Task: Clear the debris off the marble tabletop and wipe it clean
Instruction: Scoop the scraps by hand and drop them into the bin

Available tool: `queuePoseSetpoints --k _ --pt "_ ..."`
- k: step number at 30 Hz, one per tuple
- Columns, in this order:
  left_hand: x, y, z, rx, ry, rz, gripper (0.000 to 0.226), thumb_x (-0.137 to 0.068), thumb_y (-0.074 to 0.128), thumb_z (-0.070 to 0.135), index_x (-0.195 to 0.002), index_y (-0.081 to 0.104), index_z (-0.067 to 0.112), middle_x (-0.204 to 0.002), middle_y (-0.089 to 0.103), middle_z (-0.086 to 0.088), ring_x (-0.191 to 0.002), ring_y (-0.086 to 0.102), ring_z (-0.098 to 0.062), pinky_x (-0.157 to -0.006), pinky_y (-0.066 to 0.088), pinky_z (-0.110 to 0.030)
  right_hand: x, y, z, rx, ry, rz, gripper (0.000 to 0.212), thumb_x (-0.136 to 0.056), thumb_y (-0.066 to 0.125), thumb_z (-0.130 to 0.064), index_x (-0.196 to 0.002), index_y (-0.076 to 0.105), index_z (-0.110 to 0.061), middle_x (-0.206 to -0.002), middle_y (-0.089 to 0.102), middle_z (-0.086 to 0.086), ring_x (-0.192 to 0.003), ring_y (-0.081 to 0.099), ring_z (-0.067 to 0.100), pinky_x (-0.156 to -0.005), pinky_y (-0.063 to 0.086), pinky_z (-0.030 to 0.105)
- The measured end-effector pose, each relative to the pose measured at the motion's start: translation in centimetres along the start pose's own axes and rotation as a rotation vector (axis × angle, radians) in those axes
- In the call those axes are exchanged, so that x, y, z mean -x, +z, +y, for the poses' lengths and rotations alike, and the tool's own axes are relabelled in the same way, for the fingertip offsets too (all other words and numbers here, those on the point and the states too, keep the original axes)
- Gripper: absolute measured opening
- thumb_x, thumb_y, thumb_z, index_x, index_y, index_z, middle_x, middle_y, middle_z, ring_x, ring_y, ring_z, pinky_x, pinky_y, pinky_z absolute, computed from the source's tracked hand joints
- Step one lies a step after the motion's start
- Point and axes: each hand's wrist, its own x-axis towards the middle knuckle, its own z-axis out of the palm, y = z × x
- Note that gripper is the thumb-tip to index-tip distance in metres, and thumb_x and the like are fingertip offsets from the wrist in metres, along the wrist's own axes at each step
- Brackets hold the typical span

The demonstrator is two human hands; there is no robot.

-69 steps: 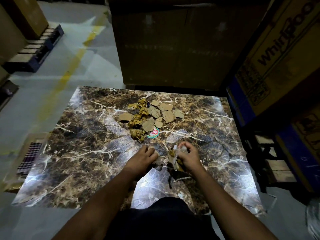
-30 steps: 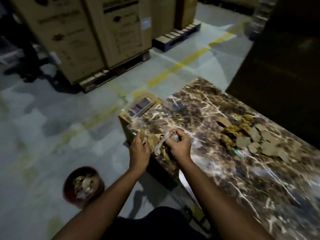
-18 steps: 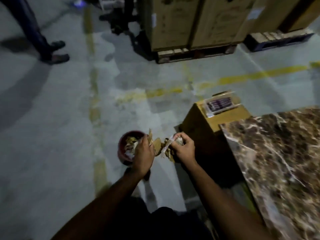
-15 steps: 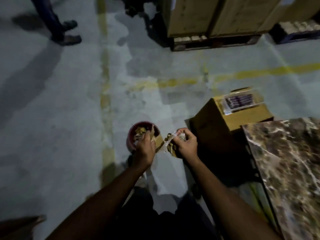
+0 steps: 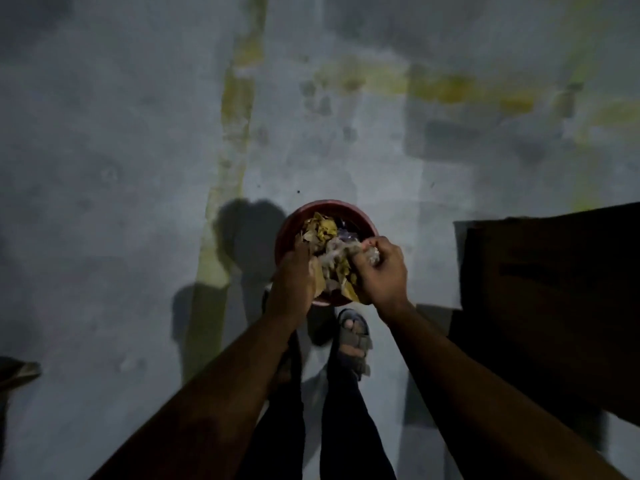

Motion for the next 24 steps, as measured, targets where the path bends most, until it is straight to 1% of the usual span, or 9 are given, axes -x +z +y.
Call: queuePoseSetpoints --k 2,4,6,10,14,17,19,22,24 --pt "-4.2 3.5 -2.7 0.01 -0.085 0.043 0.042 -0.098 0.041 0.022 -0.132 0.06 0.006 -0.121 0.063 -0.018 -0.111 0.06 -0.036 -0.097 0.05 -0.042 -4.4 3.7 3.1 0.025 0.002 -0.04 0.016 -0.096 0.066 -0.025 -0.109 0.067 -0.015 -0.113 0.058 0.012 -0.113 0.056 0.033 -0.093 0.045 0.034" --pt "-7.1 5.3 -4.2 -0.036 -0.179 0.018 0.034 -0.1 0.048 0.017 -0.129 0.058 0.002 -0.128 0.058 -0.021 -0.117 0.055 -0.038 -0.095 0.043 -0.034 -7.6 6.3 5.4 0.044 -0.007 -0.056 0.029 -0.101 0.057 -0.031 -0.119 0.065 -0.01 -0.124 0.059 0.021 -0.118 0.055 0.035 -0.097 0.043 0.034" --pt "-8.8 6.7 -5.0 -0.044 -0.182 -0.021 0.036 -0.1 0.048 0.018 -0.125 0.057 -0.005 -0.13 0.053 -0.03 -0.117 0.05 -0.045 -0.095 0.036 -0.041 -10.4 8.5 7.7 0.007 0.062 -0.15 0.042 -0.104 0.049 -0.041 -0.13 0.061 -0.011 -0.135 0.056 0.022 -0.123 0.055 0.036 -0.104 0.042 0.036" --pt "-9.7 8.1 -7.2 -0.001 -0.18 -0.083 0.044 -0.094 0.054 0.027 -0.121 0.059 -0.008 -0.121 0.058 -0.03 -0.11 0.056 -0.044 -0.095 0.043 -0.043 -14.1 10.6 11.6 0.015 0.12 -0.355 0.073 -0.082 0.048 -0.08 -0.129 0.063 -0.026 -0.141 0.056 0.012 -0.129 0.053 0.034 -0.113 0.039 0.053" --pt "-9.0 8.1 -8.0 0.054 -0.17 -0.071 0.066 -0.079 0.047 0.043 -0.131 0.056 0.004 -0.121 0.062 -0.022 -0.11 0.059 -0.039 -0.094 0.051 -0.05 -13.0 8.4 10.5 0.126 0.089 -0.293 0.056 -0.094 0.052 -0.062 -0.139 0.055 -0.028 -0.142 0.053 0.011 -0.129 0.051 0.03 -0.109 0.044 0.043" --pt "-7.5 7.1 -7.4 0.034 -0.145 -0.048 0.07 -0.08 0.049 0.046 -0.139 0.051 0.008 -0.128 0.061 -0.017 -0.119 0.057 -0.035 -0.098 0.05 -0.05 -12.6 6.9 9.9 0.142 0.034 -0.222 0.028 -0.095 0.069 -0.038 -0.117 0.062 -0.021 -0.105 0.064 -0.009 -0.094 0.061 0.009 -0.076 0.045 0.007" --pt "-7.2 6.5 -6.7 0.024 -0.115 -0.038 0.065 -0.081 0.05 0.041 -0.137 0.052 0.01 -0.127 0.061 -0.014 -0.118 0.057 -0.033 -0.096 0.05 -0.05 -12.4 6.5 9.3 0.191 -0.029 -0.208 0.002 -0.097 0.069 -0.023 -0.097 0.067 -0.023 -0.088 0.063 -0.018 -0.081 0.058 0.002 -0.068 0.041 0.001" --pt "-6.7 5.4 -5.2 -0.004 -0.084 -0.006 0.058 -0.085 0.047 0.034 -0.136 0.053 0.006 -0.128 0.059 -0.018 -0.118 0.055 -0.035 -0.098 0.049 -0.05 -11.8 6.8 7.7 0.179 -0.114 -0.224 0.016 -0.103 0.06 -0.019 -0.1 0.075 -0.015 -0.091 0.066 -0.011 -0.086 0.06 0.006 -0.072 0.037 -0.002" --pt "-6.5 4.9 -4.4 -0.031 -0.065 0.013 0.055 -0.088 0.045 0.03 -0.135 0.053 0.004 -0.129 0.058 -0.022 -0.119 0.053 -0.039 -0.1 0.046 -0.049 -11.5 7.7 6.8 0.185 -0.103 -0.314 0.036 -0.109 0.046 -0.032 -0.11 0.074 -0.009 -0.101 0.069 0.001 -0.097 0.063 0.018 -0.081 0.04 0.005"
